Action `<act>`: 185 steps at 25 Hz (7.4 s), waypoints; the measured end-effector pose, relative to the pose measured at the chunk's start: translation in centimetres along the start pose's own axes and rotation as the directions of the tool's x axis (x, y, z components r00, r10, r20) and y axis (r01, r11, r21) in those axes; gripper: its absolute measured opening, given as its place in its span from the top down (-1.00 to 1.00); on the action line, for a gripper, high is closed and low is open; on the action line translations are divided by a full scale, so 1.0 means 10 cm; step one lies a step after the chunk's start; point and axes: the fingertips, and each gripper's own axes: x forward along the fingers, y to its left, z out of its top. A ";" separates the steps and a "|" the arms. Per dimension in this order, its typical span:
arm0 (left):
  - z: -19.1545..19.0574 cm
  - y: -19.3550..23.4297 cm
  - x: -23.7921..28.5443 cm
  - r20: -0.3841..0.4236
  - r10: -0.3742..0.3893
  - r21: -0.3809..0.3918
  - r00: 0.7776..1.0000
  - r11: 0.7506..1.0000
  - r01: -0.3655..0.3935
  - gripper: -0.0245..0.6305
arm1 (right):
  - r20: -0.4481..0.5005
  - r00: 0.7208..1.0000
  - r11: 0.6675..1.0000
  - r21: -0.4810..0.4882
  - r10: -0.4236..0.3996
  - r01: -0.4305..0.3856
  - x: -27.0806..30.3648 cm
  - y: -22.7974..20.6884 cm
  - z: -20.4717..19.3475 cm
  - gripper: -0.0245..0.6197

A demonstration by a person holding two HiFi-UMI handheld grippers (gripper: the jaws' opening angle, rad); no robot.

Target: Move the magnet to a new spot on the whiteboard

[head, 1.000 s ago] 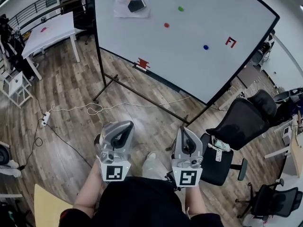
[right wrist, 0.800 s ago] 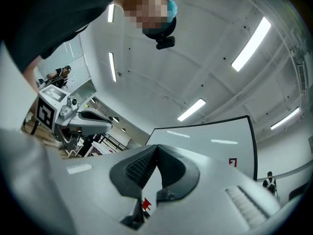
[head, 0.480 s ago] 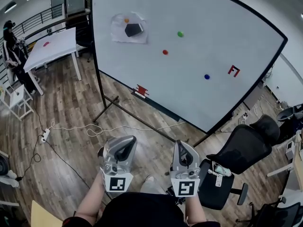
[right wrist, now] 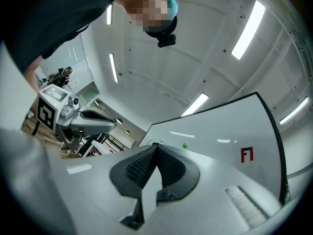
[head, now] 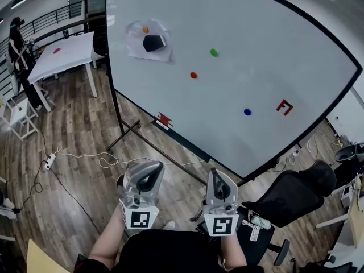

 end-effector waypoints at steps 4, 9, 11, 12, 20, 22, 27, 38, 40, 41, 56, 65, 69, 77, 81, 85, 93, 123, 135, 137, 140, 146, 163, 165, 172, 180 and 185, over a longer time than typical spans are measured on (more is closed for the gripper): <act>-0.11 -0.11 0.26 -0.009 0.019 0.011 1.000 1.000 -0.019 0.92 | 0.013 1.000 1.000 0.010 0.022 -0.022 0.09 -0.21 -0.19 0.92; -0.18 -0.23 0.53 -0.015 0.028 0.042 0.999 0.999 -0.028 0.92 | 0.009 1.000 0.999 0.020 0.025 -0.025 0.15 -0.48 -0.42 0.92; -0.24 -0.26 0.57 -0.026 0.028 0.041 0.999 0.999 -0.027 0.92 | 0.009 1.000 0.999 0.030 0.025 -0.025 0.16 -0.54 -0.48 0.92; -0.27 -0.26 0.59 -0.031 0.027 0.041 0.999 0.999 -0.026 0.92 | 0.009 1.000 0.999 0.031 0.028 -0.029 0.16 -0.55 -0.51 0.92; -0.35 -0.31 0.86 0.004 0.020 0.033 1.000 0.999 -0.020 0.92 | -0.029 0.999 1.000 0.012 0.025 -0.025 0.21 -0.67 -0.70 0.92; -0.38 -0.32 0.92 0.020 0.010 0.029 1.000 1.000 -0.011 0.92 | -0.042 0.999 1.000 0.004 0.014 -0.014 0.21 -0.69 -0.75 0.92; -0.44 -0.23 1.17 0.063 -0.018 0.014 0.998 1.000 0.018 0.92 | -0.061 0.998 0.999 -0.013 -0.031 0.030 0.34 -0.78 -0.84 0.92; -0.95 0.10 1.69 0.122 -0.055 -0.040 0.991 0.997 0.061 0.92 | -0.099 0.990 0.993 -0.070 -0.098 0.091 0.92 -0.83 -1.07 0.92; -1.04 0.18 1.80 0.139 -0.063 -0.044 0.988 0.997 0.070 0.92 | -0.109 0.988 0.991 -0.083 -0.112 0.104 1.03 -0.82 -1.13 0.92; -1.08 0.21 1.84 0.147 -0.069 -0.045 0.987 0.996 0.077 0.92 | -0.112 0.986 0.990 -0.089 -0.122 0.113 1.08 -0.82 -1.15 0.92; -1.47 0.47 2.39 0.305 -0.180 -0.081 0.935 0.974 0.214 0.92 | -0.164 0.940 0.947 -0.176 -0.298 0.269 1.55 -0.72 -1.37 0.92; -1.47 0.36 2.59 0.380 -0.215 -0.110 0.900 0.955 0.275 0.92 | -0.178 0.919 0.922 -0.236 -0.352 0.308 1.60 -0.71 -1.39 0.92; -1.44 0.34 2.71 0.395 -0.228 -0.117 0.890 0.948 0.294 0.92 | -0.172 0.914 0.914 -0.249 -0.368 0.321 1.64 -0.76 -1.38 0.92; -1.26 0.40 2.97 0.433 -0.205 -0.085 0.878 0.960 0.266 0.92 | -0.176 0.904 0.910 -0.228 -0.389 0.347 1.66 -0.88 -1.46 0.92; -1.25 0.36 3.05 0.428 -0.203 -0.079 0.881 0.962 0.260 0.92 | -0.178 0.901 0.907 -0.228 -0.396 0.354 1.67 -0.94 -1.52 0.92; -1.20 0.37 3.16 0.432 -0.210 -0.071 0.877 0.962 0.266 0.85 | -0.176 0.900 0.906 -0.230 -0.398 0.356 1.69 -0.98 -1.53 0.92; -1.01 0.48 3.47 0.430 -0.205 -0.060 0.879 0.965 0.254 0.75 | -0.167 0.894 0.894 -0.253 -0.416 0.369 1.64 -1.12 -1.52 0.92; -0.98 0.55 4.01 0.302 -0.288 -0.183 0.909 0.918 0.352 0.41 | -0.177 0.895 0.893 -0.277 -0.409 0.354 1.60 -1.17 -1.56 0.92; -1.04 0.52 4.01 0.287 -0.276 -0.166 0.917 0.929 0.331 0.46 | -0.187 0.892 0.894 -0.272 -0.412 0.356 1.60 -1.15 -1.57 0.92; -1.05 0.52 4.01 0.286 -0.274 -0.171 0.918 0.928 0.330 0.51 | -0.191 0.891 0.894 -0.277 -0.411 0.353 1.60 -1.15 -1.58 0.92; -1.05 0.53 4.01 0.284 -0.277 -0.170 0.918 0.927 0.333 0.51 | -0.194 0.890 0.894 -0.277 -0.412 0.354 1.60 -1.14 -1.58 0.92; -1.06 0.53 4.00 0.278 -0.276 -0.184 0.920 0.925 0.333 0.52 | -0.194 0.887 0.891 -0.274 -0.419 0.361 1.59 -1.13 -1.58 0.92; -1.09 0.56 3.98 0.272 -0.268 -0.171 0.924 0.932 0.321 0.53 | -0.197 0.888 0.894 -0.269 -0.415 0.358 1.58 -1.12 -1.59 0.92; -1.04 0.60 3.95 0.294 -0.259 -0.170 0.920 0.933 0.317 0.53 | -0.197 0.889 0.896 -0.264 -0.413 0.358 1.58 -1.11 -1.59 0.92; -1.02 0.56 3.83 0.300 -0.285 -0.172 0.910 0.922 0.346 0.53 | -0.188 0.896 0.901 -0.256 -0.403 0.351 1.62 -1.06 -1.58 0.92; -1.06 0.63 3.63 0.310 -0.264 -0.173 0.913 0.929 0.327 0.53 | -0.204 0.903 0.914 -0.239 -0.378 0.328 1.63 -0.99 -1.62 0.92; -1.16 0.63 3.47 0.300 -0.262 -0.183 0.917 0.928 0.325 0.53 | -0.197 0.911 0.921 -0.226 -0.363 0.318 1.66 -0.94 -1.62 0.92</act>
